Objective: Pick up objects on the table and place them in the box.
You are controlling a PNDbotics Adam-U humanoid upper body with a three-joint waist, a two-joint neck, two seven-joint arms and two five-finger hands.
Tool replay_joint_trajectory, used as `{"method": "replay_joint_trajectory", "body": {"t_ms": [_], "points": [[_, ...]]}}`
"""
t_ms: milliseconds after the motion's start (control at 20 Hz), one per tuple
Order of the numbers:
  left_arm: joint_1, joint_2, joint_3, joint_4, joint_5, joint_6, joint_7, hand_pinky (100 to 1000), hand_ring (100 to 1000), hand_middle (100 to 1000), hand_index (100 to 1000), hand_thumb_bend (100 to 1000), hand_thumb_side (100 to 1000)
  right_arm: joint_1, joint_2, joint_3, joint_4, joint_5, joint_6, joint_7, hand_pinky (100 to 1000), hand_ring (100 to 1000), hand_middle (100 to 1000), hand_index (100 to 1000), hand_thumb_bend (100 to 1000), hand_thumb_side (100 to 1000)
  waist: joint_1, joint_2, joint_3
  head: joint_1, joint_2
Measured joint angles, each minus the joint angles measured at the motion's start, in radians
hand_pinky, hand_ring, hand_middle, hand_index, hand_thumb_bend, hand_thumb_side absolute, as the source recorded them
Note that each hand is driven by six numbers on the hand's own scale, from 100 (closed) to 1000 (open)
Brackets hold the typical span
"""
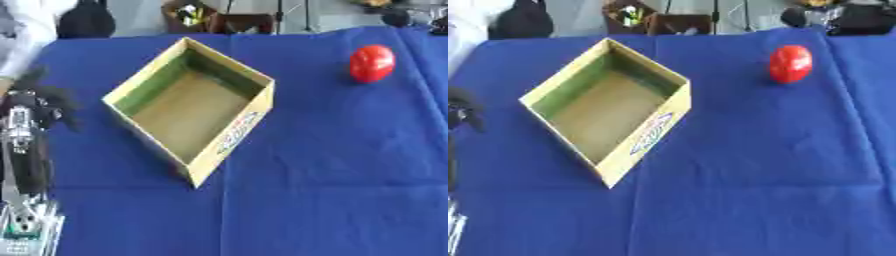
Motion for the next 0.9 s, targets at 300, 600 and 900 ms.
{"method": "replay_joint_trajectory", "body": {"t_ms": [300,600,900], "points": [[0.0,-0.001,0.0,0.0,0.0,0.001,0.001,305,497,522,829,100,982,0.0,-0.003,-0.003,0.012,-0.003,-0.011,0.017,819,907,820,901,812,998,-0.001,0.0,-0.005,0.0,0.0],[0.003,-0.001,0.0,0.0,0.0,0.001,0.001,304,497,523,829,100,980,-0.01,-0.008,-0.003,0.056,0.017,-0.038,0.108,850,927,830,921,990,569,-0.001,0.0,-0.004,-0.002,0.0],[0.007,-0.004,0.0,0.0,-0.002,0.001,0.001,303,496,523,829,100,978,-0.064,-0.01,-0.005,0.154,0.067,-0.09,0.26,881,948,862,969,1000,432,-0.001,0.0,0.001,-0.003,0.0]]}}
